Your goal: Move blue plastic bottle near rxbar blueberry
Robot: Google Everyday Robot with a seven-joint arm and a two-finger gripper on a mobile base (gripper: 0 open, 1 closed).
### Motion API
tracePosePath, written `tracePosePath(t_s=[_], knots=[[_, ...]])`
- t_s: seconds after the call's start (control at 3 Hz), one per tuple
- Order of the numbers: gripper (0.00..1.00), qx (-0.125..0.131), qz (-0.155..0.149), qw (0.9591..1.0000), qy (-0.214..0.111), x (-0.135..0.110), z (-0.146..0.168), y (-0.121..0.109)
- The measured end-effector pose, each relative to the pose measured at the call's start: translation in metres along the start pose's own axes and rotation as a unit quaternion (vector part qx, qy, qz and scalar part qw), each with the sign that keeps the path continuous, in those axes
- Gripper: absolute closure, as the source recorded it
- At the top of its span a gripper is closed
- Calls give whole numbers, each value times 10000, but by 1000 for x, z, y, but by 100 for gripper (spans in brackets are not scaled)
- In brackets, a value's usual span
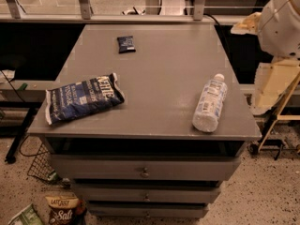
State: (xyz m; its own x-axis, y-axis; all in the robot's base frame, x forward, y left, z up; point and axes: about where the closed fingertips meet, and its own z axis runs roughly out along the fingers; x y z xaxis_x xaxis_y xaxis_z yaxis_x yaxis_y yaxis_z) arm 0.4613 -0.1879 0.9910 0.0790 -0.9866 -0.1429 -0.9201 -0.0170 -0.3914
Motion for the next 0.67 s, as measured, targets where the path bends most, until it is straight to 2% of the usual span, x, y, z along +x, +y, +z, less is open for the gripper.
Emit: tracePosePath(t_s=[0.33,0.67], knots=[[0,160,-1214,9925,-27,-32,20,-25],[0,-82,-1666,9859,-89,-38,45,-37]])
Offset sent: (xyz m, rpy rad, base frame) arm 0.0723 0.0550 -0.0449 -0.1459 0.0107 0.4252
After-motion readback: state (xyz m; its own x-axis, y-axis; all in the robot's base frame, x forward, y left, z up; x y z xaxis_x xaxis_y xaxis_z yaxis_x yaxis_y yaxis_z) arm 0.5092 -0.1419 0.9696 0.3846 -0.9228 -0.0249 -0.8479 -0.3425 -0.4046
